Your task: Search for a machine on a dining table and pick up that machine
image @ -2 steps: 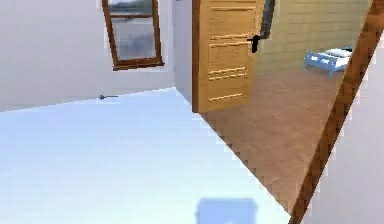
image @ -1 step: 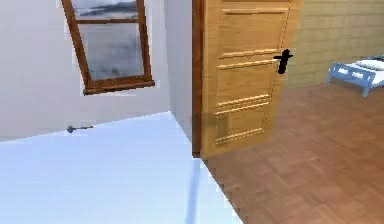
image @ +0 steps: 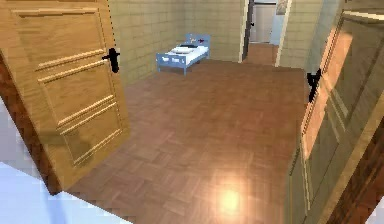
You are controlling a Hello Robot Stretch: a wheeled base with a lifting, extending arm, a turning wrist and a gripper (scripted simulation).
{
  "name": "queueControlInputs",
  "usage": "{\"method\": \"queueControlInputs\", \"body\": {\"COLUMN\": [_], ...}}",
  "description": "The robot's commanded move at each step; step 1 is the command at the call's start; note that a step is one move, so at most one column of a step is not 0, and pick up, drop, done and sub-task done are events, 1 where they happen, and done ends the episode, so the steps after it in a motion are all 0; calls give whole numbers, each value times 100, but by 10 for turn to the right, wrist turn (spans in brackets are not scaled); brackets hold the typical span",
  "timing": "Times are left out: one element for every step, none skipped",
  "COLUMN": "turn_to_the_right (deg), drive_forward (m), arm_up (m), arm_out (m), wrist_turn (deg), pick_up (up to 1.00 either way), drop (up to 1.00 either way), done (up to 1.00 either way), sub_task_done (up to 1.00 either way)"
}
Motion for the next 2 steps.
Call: {"method": "queueControlInputs", "body": {"turn_to_the_right": [270, 0], "drive_forward": [0, 5], "arm_up": [0, 0], "arm_out": [0, 0], "wrist_turn": [0, 0], "pick_up": [0, 0], "drop": [0, 0], "done": [0, 0], "sub_task_done": [0, 0]}}
